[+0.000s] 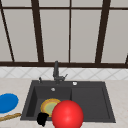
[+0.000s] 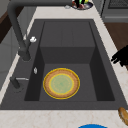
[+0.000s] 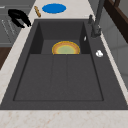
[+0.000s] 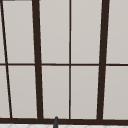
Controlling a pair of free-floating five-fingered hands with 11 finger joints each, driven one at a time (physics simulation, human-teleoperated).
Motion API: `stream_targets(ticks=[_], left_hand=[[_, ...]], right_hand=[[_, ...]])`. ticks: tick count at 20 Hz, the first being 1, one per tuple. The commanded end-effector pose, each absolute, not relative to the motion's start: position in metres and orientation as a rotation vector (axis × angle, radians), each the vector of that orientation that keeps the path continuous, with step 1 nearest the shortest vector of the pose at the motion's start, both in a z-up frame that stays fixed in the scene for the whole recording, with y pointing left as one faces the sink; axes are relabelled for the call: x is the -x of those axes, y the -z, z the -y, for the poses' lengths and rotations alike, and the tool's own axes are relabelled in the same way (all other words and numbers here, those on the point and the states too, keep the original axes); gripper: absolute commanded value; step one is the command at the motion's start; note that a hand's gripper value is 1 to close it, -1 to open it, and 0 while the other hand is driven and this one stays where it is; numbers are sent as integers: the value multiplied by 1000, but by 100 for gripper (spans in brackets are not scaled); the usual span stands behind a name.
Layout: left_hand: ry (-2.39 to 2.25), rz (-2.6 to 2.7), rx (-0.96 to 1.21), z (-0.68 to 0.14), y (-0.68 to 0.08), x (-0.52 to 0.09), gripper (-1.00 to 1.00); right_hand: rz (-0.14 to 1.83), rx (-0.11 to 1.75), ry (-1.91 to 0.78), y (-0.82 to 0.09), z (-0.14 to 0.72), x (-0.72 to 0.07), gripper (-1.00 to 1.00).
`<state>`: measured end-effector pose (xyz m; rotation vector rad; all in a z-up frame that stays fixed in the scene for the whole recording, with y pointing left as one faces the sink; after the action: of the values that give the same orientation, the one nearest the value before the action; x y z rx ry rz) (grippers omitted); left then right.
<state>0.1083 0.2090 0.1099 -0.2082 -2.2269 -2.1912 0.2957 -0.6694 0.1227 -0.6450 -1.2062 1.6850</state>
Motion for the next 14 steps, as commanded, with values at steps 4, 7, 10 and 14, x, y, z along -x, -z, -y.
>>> stream_targets(ticks=[4, 7, 10, 14], left_hand=[[2191, 2227, 208, -209, -110, -108, 0], [2191, 2227, 208, -209, -110, -108, 0], [2191, 2227, 208, -209, -110, -108, 0], [2191, 2227, 208, -209, -110, -108, 0]], right_hand=[[1154, 666, -1616, -149, 655, -298, 100], [1137, 683, -1612, -161, 649, -299, 100], [1127, 716, -1605, -177, 643, -300, 100], [1129, 725, -1606, -198, 630, -302, 100]])
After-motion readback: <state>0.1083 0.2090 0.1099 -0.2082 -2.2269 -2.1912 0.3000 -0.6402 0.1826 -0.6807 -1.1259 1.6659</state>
